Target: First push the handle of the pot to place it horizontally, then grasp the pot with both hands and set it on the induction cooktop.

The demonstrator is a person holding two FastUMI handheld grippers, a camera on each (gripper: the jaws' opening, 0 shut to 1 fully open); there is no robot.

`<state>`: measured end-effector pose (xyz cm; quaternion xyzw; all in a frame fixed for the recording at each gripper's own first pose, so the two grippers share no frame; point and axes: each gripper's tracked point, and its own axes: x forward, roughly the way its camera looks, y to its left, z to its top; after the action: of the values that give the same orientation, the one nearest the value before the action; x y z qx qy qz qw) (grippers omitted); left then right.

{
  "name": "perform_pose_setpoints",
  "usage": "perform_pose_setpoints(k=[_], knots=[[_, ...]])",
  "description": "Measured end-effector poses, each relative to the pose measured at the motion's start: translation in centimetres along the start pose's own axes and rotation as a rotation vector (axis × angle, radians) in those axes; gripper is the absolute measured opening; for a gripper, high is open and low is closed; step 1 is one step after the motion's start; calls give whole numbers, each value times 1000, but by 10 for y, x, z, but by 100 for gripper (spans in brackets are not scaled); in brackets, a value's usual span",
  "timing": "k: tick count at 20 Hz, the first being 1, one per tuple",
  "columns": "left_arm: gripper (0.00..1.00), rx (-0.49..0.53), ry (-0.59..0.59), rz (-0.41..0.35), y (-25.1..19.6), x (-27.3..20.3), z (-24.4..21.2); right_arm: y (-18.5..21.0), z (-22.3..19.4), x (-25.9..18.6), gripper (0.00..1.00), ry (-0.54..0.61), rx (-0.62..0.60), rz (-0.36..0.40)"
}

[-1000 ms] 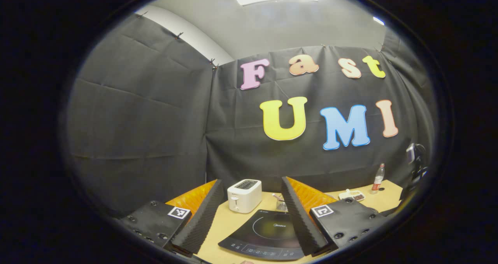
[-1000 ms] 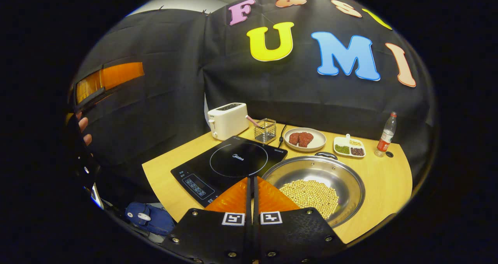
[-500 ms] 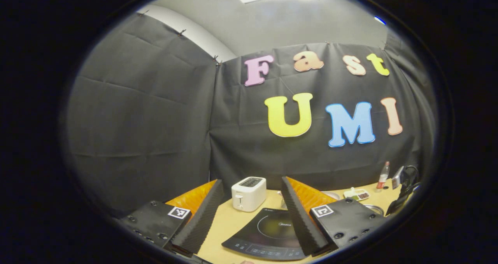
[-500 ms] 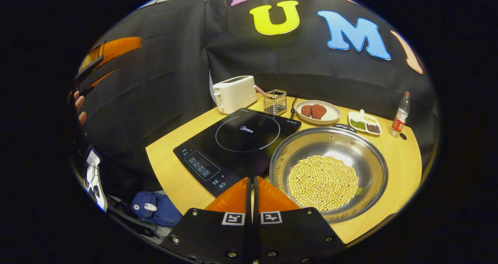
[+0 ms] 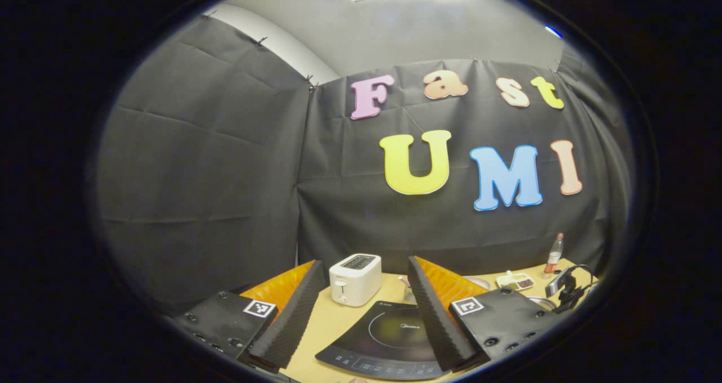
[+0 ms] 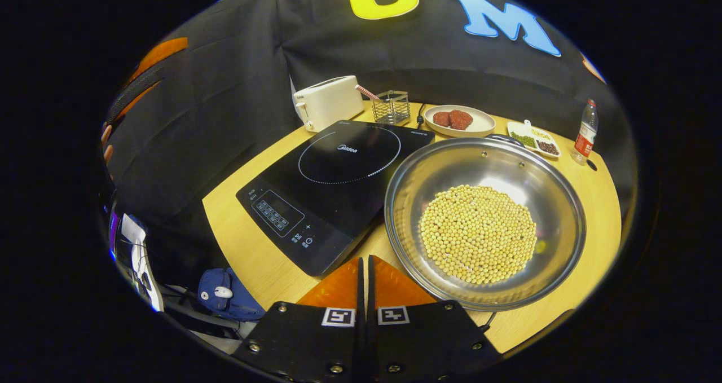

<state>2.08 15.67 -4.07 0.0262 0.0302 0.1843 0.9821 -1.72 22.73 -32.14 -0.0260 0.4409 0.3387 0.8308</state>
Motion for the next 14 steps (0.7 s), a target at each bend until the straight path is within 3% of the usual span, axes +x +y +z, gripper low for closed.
perform_pose_setpoints(k=[3,4,14], knots=[[100,-7,2,-21,-5,9,-2,-5,-4,5,1,20,29,-14],[94,-11,2,-28,-6,13,-3,-8,-4,6,1,27,38,-20],[97,-47,11,-128,-39,50,-14,-9,-12,7,1,59,106,-41]])
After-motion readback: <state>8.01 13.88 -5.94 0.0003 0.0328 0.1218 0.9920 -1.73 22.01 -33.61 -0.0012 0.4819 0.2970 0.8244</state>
